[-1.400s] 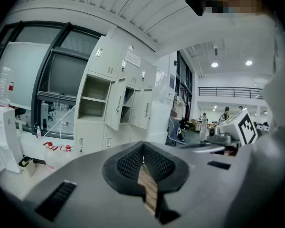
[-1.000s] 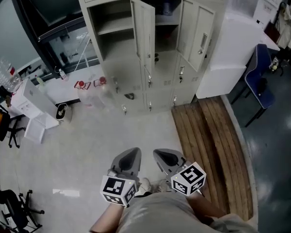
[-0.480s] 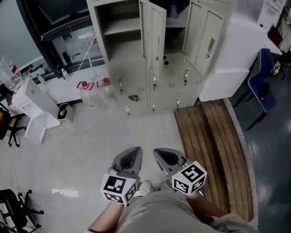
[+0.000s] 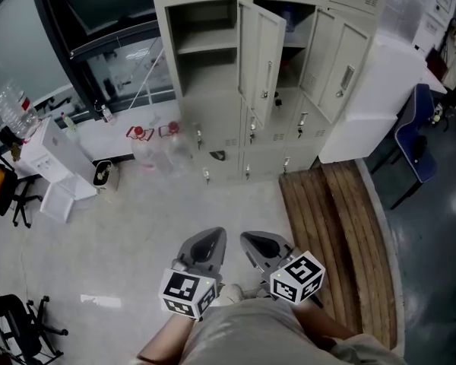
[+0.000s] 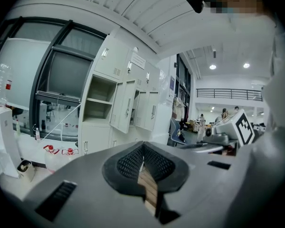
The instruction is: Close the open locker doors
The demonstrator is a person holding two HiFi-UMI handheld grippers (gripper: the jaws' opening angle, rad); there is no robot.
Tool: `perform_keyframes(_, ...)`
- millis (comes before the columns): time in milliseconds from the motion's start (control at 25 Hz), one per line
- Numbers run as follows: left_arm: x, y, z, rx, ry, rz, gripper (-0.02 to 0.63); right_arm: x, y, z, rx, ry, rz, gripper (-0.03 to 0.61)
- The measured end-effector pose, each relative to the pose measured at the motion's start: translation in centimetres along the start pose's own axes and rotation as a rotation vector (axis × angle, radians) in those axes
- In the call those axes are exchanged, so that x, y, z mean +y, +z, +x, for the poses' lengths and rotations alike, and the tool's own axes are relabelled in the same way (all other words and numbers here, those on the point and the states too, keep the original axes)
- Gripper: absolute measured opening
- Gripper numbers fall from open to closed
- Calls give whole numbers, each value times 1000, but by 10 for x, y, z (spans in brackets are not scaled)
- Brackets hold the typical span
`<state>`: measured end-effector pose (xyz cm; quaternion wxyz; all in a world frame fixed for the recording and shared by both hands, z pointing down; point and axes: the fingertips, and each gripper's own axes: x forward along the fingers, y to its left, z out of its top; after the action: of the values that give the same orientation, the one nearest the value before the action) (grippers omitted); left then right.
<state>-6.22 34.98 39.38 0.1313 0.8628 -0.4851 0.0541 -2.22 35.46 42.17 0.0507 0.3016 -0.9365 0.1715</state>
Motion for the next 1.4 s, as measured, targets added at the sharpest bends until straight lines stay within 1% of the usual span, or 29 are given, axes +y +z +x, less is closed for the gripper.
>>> perform_keyframes(240, 21, -1, -15, -14, 12, -12, 17, 18, -1, 21, 6, 22, -6, 28)
perform_keyframes(400, 32, 0, -22, -26, 37, 20, 17, 26, -4, 31, 16, 29, -8, 28)
perform_keyframes(640, 40, 1, -18, -30, 13, -13, 17, 26, -2, 33, 11, 11, -5, 28)
perform_keyframes(960, 46, 2, 4, -28, 4, -17, 17, 0, -1, 39, 8, -7, 16, 28)
perform_keyframes(1240, 68, 4, 48, -16, 23, -31, 17, -41, 9, 69, 7, 19, 28, 28)
perform_keyframes(1280, 73, 6, 57, -14, 30, -24, 17, -49, 12, 75, 6, 22, 25, 28)
perform_keyframes(1400, 86, 20, 90, -15, 47, 46, 17, -78, 31, 93, -4, 32, 10, 28)
